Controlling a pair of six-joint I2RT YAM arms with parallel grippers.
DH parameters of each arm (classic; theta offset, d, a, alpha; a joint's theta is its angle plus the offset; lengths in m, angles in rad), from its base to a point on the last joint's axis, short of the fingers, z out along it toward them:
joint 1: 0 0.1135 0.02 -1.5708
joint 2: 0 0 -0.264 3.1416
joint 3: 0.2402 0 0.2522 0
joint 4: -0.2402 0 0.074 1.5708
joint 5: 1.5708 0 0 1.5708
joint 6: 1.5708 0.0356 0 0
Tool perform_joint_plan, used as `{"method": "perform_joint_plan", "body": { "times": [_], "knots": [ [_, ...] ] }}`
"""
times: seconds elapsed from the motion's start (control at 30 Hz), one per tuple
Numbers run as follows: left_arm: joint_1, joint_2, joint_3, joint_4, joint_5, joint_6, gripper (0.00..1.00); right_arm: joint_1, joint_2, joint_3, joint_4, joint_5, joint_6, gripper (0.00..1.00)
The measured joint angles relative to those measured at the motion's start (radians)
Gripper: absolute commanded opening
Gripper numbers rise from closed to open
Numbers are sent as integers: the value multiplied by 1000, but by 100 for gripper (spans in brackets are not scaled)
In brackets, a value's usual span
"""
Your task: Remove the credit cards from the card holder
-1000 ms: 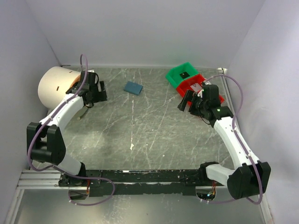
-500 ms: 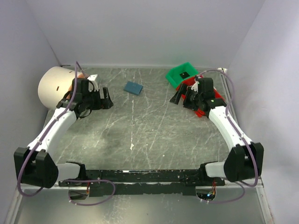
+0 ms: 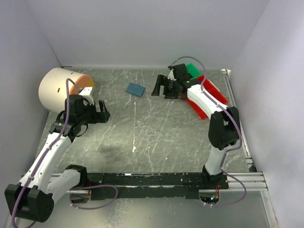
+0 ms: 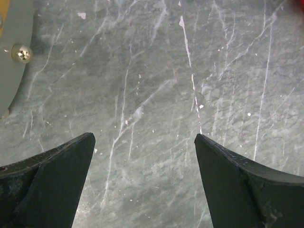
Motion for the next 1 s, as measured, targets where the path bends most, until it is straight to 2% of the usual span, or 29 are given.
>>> {"method": "perform_joint_plan", "body": {
  "times": [0.23, 0.43, 0.63, 0.73, 1.0],
  "knots": [
    [0, -82, -101, 47, -2, -12, 99, 106, 248, 288, 4, 84, -42, 83],
    [0, -93, -110, 82, -2, -19, 99, 169, 467, 487, 59, 145, -57, 78],
    [0, -70, -109, 80, -29, -20, 99, 185, 593, 554, 109, 172, -64, 77],
    [0, -69, -109, 82, -52, -7, 99, 184, 642, 598, 108, 203, -99, 72],
    [1, -53, -106, 74, -97, 1, 99, 186, 695, 626, 187, 274, -175, 72]
  ]
}}
